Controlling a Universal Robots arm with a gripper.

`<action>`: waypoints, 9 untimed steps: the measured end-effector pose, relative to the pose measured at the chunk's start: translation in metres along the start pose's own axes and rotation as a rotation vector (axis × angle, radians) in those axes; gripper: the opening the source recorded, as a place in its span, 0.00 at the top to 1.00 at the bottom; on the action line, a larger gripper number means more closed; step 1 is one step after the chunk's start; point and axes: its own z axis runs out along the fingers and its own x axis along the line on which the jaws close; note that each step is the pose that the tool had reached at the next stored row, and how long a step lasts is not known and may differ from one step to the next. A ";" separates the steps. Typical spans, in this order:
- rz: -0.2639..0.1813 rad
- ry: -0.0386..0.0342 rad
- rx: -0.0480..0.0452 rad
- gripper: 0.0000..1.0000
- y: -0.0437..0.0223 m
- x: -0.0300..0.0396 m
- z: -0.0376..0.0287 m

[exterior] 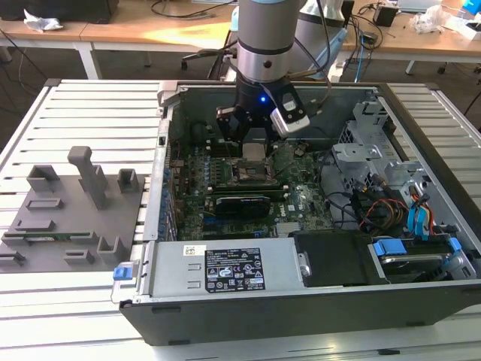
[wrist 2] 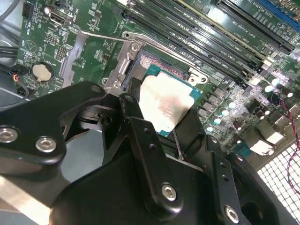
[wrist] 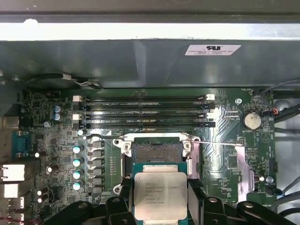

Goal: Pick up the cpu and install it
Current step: 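Pick up the cpu and move it towards the insertion slot, then place the cpu into insertion slot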

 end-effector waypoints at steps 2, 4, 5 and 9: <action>0.000 0.0002 0.0003 0.45 -0.0001 0.0000 0.0011; 0.000 0.0001 0.0001 0.45 -0.0001 0.0000 0.0014; 0.000 0.0000 0.0001 0.45 -0.0001 0.0000 0.0014; 0.000 0.0001 0.0002 0.45 -0.0001 0.0000 0.0014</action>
